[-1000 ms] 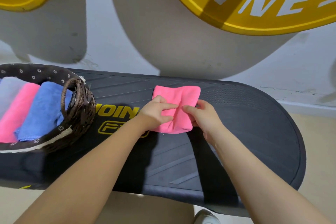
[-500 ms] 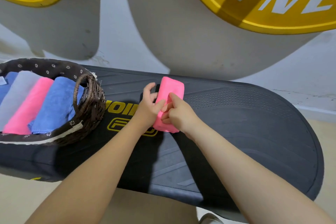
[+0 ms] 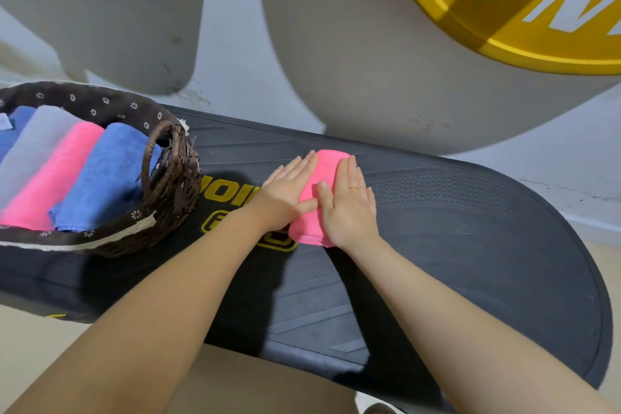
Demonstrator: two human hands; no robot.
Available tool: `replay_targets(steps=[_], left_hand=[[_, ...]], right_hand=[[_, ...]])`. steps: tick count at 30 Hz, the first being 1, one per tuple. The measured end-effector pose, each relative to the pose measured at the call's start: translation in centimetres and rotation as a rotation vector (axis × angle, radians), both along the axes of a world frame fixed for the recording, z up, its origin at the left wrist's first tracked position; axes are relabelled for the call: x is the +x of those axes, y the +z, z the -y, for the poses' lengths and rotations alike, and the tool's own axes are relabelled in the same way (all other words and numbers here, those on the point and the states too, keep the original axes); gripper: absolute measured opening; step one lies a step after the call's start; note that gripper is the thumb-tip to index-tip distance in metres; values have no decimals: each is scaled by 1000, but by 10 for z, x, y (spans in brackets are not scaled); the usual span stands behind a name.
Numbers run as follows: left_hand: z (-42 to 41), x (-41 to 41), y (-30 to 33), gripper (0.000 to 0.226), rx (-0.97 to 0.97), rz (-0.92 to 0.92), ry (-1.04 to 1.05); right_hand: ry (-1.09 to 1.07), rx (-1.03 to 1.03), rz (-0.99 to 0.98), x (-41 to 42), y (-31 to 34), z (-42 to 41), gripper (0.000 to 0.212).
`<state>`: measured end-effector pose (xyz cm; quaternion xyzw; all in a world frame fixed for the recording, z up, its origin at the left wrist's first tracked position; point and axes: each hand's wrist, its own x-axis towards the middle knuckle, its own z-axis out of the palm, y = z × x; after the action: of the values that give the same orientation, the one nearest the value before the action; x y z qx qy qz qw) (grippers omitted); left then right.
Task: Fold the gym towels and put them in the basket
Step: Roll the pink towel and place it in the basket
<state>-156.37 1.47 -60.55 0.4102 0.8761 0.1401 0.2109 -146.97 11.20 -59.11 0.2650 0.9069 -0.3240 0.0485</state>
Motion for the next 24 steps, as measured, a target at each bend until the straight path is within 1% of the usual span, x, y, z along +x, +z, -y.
replay_targets(steps=[3, 6, 8, 9, 11, 13, 15, 17, 19, 21, 22, 24], left_hand=[[2, -5, 1, 93, -50, 98, -47], [2, -7, 3, 105, -110, 70, -44], [2, -8, 4, 108, -140, 47, -37], [2, -8, 5, 106, -144, 24, -38], [2, -6, 5, 98, -132, -33, -42], [4, -2, 7, 92, -104, -56, -27], [6, 2, 9, 93, -85, -35, -5], [8, 6, 13, 100, -67, 10, 15], [13, 8, 20, 109, -11, 148, 43], [20, 8, 32, 113, 96, 325, 43], [25, 9, 40, 113, 150, 362, 37], [38, 9, 61, 117, 237, 355, 35]], right_hand=[[-86, 23, 74, -17, -3, -12, 63], [-154, 85, 119, -23, -4, -14, 66], [-192, 140, 106, -17, -1, -7, 66], [-196, 132, 87, -12, 2, -1, 63], [-189, 48, 40, -3, 5, 9, 57], [-205, -14, 19, 1, 9, 15, 58], [-271, -91, 24, -2, 12, 14, 57], [-310, -182, 62, -6, 17, 11, 56], [-231, -220, 79, -4, 24, 10, 44], [-111, -241, 30, 7, 35, 12, 28], [-56, -232, -7, 16, 42, 13, 26], [55, -188, -44, 33, 59, 12, 26]])
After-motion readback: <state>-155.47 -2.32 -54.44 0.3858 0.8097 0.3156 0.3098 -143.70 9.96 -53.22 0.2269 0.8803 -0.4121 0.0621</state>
